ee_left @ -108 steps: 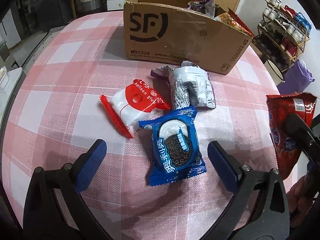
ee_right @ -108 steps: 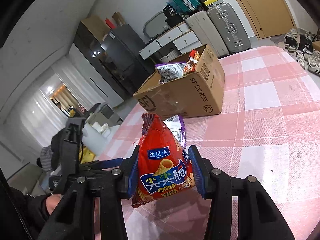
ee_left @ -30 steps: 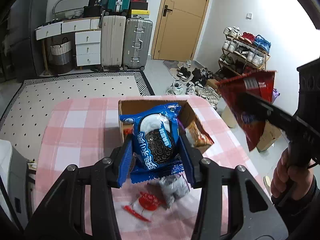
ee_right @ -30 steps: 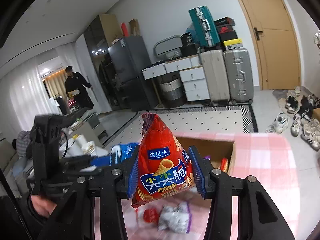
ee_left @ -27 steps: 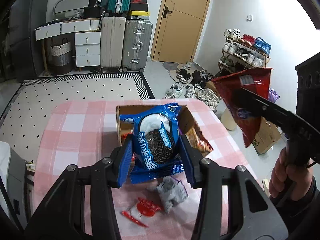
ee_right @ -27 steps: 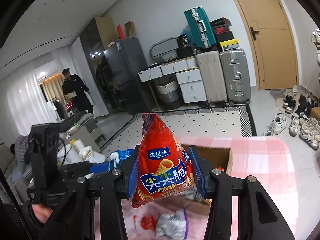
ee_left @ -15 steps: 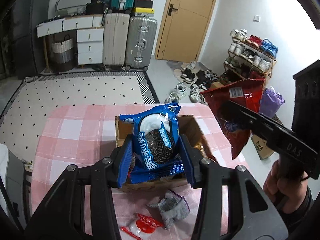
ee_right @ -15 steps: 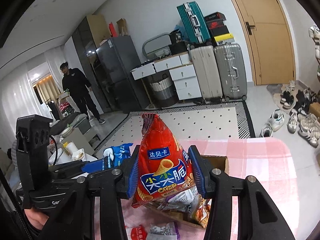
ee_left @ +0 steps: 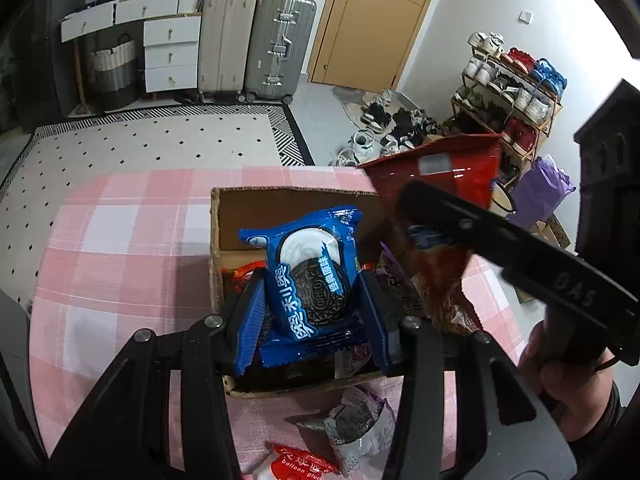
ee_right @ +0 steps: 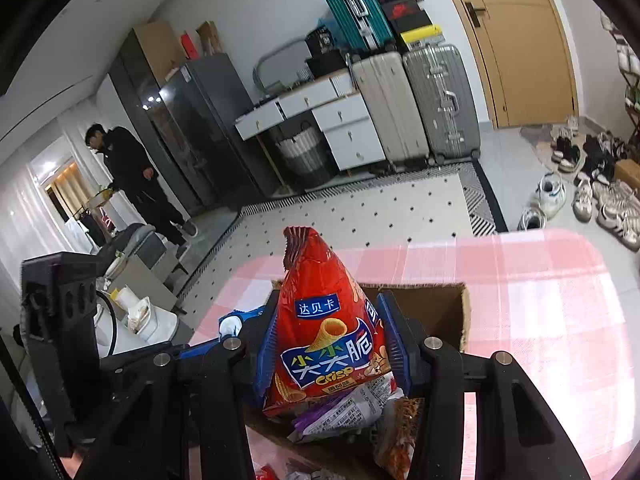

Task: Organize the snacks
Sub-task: 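Carry the Oreo pack and chip bag over the SF box with both tools, then open both tools to drop the snacks into the SF box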

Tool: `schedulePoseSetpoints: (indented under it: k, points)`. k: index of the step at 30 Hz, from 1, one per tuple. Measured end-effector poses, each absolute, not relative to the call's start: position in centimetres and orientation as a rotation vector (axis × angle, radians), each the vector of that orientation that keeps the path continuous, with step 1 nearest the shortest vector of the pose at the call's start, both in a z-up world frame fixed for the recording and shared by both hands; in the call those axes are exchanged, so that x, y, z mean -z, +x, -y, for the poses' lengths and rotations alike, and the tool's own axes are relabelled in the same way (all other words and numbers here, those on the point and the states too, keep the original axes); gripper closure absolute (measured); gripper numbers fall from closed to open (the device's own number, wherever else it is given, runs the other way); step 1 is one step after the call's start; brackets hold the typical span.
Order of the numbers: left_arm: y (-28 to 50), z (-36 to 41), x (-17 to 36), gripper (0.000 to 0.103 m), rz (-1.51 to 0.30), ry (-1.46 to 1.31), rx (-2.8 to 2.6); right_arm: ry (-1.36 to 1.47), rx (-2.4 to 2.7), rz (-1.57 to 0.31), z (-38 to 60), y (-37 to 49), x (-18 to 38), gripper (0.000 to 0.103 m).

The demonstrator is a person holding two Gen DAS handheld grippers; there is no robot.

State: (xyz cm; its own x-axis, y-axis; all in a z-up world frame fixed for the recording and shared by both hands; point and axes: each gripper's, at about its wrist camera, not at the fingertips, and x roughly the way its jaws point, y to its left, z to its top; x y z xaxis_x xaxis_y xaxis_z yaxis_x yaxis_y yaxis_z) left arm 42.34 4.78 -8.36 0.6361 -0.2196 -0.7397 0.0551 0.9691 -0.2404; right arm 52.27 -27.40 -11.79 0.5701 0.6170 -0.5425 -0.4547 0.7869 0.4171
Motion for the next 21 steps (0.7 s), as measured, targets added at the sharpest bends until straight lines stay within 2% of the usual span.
schedulePoseSetpoints:
  k: [3,4,6,8,10,21]
  points:
    - [43.2,-4.4,9.5,0.061,-0.897,-0.208,0.171,0.229,-0.630,-0.755,26.4,53.0,12.9,0.056]
    - [43.6,-4.3,9.8,0.059,-0.906,-0.205,0.171,0.228,-0.636,-0.768,26.1,53.3,13.3,0.053]
    - [44.1,-4.1,10.4,0.048,-0.922,-0.179,0.162,0.217,-0.633,-0.777,25.8,53.6,13.7,0.046]
    - [44.1,-4.2,10.4,0.033,-0.912,-0.189,0.169,0.203,-0.607,-0.746,26.1,53.4,13.6,0.029]
    - [43.8,-4.6,10.1,0.022,-0.895,-0.206,0.166,0.213,-0.607,-0.721,26.7,53.0,13.5,0.027]
    - [39.6,-6.8,8.4,0.022,-0.859,-0.223,0.114,0.294,-0.604,-0.627,32.6,47.3,11.6,0.021]
